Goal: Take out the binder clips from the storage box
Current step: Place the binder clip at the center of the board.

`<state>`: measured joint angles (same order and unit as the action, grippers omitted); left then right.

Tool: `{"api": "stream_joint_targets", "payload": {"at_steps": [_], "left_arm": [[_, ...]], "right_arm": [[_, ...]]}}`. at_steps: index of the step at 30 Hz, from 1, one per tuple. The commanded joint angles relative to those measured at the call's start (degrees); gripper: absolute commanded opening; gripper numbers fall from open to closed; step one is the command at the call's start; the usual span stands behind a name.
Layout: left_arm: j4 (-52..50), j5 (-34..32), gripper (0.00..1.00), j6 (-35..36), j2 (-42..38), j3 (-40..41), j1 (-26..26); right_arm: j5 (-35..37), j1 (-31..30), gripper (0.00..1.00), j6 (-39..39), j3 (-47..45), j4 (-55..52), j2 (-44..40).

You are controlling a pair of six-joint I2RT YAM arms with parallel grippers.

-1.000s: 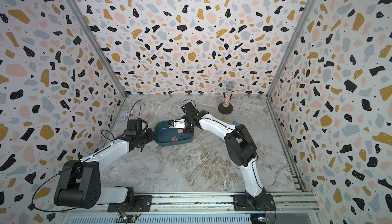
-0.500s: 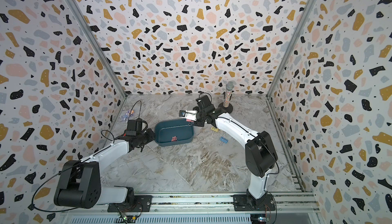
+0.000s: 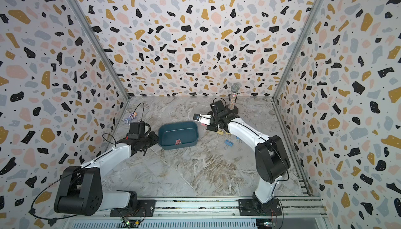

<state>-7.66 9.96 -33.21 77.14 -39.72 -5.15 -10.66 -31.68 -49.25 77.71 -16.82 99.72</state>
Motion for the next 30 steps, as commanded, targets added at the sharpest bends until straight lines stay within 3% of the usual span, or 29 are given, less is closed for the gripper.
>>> {"api": "stream_joint_targets", "payload": {"at_steps": [1,30], "left_arm": [[0.1,-0.7,0.21,0.4,-1.4,0.9,0.1],[-0.8,-1.3,0.21,0.9,-1.5,0.7,0.1]], "right_arm": [[0.2,0.2,0.0,0.7,0.0,2.4,0.7],[2.4,0.3,0.0,-0.6,-3.0,9.7,8.9]]}}
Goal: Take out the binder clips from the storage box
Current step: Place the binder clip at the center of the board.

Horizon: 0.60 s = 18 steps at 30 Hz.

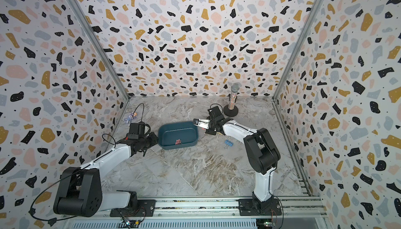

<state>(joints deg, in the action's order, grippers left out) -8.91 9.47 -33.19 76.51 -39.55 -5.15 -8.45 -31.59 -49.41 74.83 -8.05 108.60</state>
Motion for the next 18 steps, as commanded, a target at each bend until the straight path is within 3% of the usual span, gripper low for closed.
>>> {"api": "stream_joint_targets", "payload": {"at_steps": [1,18], "left_arm": [[0.5,-0.8,0.21,0.8,-1.0,0.6,0.2],[0.1,-1.1,0.22,1.0,-1.4,0.5,0.1]], "right_arm": [[0.3,0.2,0.0,-0.4,-0.1,1.1,0.3],[0.2,0.2,0.0,-0.5,-0.6,3.0,2.7]]}}
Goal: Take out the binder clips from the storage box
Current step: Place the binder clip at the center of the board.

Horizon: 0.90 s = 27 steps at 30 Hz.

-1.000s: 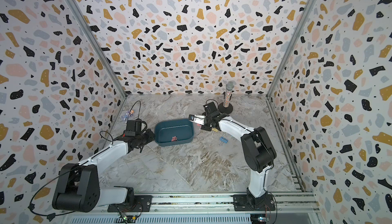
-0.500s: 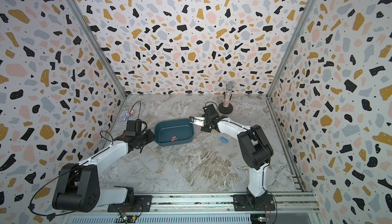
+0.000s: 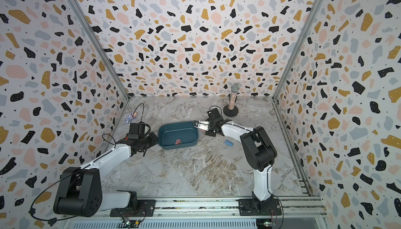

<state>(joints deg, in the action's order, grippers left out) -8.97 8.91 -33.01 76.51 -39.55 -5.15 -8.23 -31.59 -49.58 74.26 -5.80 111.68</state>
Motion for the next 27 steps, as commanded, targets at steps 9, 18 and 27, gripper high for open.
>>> {"api": "stream_joint_targets", "payload": {"at_steps": [9,18,27], "left_arm": [[-0.1,-0.7,0.22,1.0,-1.4,0.4,0.1],[-0.1,-0.7,0.22,0.9,-1.4,0.4,0.1],[-0.1,-0.8,0.22,0.8,-1.7,0.4,0.1]], "right_arm": [[-0.2,0.2,0.0,-0.7,-0.8,1.8,0.7],[-1.0,0.2,0.0,-1.2,-1.9,1.6,0.7],[-1.4,0.2,0.06,-1.4,-2.7,1.1,0.4]]}}
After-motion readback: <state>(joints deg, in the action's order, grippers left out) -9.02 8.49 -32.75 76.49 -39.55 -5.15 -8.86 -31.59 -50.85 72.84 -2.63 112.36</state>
